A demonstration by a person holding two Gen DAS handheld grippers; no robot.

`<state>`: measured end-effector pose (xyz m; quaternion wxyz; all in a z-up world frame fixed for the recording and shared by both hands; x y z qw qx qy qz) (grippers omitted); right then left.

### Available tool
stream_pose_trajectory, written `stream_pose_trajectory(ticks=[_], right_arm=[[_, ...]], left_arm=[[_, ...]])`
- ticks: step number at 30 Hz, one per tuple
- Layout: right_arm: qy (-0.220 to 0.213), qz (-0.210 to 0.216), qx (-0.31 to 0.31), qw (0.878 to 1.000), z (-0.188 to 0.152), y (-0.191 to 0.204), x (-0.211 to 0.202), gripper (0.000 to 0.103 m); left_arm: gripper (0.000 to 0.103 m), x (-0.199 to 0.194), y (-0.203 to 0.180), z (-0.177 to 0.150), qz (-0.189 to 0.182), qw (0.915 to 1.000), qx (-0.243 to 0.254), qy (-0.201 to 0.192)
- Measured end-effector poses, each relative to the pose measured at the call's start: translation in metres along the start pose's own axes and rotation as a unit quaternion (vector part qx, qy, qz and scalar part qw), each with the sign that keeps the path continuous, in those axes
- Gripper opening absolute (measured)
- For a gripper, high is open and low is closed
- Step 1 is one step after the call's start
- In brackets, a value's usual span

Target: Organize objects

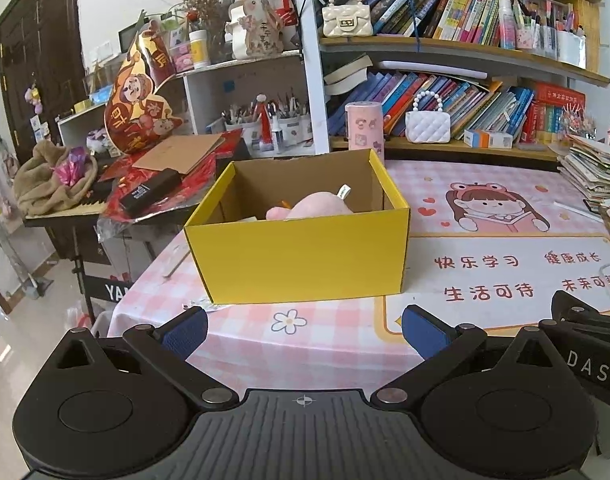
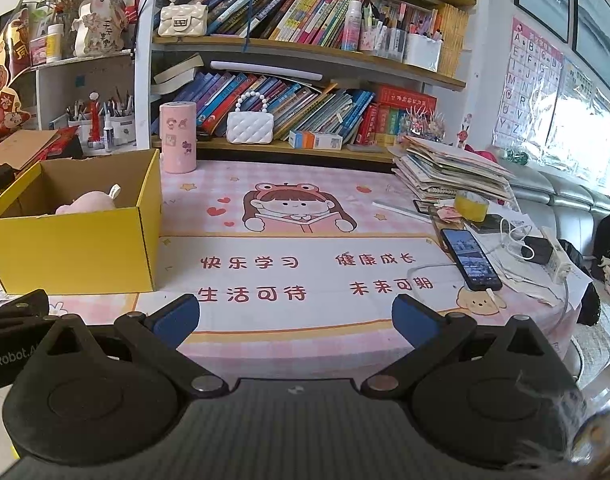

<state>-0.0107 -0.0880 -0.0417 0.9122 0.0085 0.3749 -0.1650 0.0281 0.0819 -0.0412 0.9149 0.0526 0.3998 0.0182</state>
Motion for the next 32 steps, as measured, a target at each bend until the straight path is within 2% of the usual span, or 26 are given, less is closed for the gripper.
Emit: stream_pose_trajectory(ticks=[19,32], right_arm=[[0.002,-0.006,-0.001,1.000,-0.002,0.001,-0.002,0.103],[0.004,-0.003,-0.013,1.000,-0.002,0.005,0.000,0.103]], left_arm=[[0.103,0.000,0.009,-0.003,-0.006,0.9999,-0.011,0.000],[0.103,0.002,0.013,-0.005,0.005,0.9997,-0.025,0.008]])
Point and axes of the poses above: each gripper's, at about its wrist camera, not at the fingertips, and x roughly the way its jaws point, y to its left, z to its top, the point moved 8 cm from there along x, roughly the way its jaws point, and after that the axes turned 13 degrees about y, right-handed, at the moved point
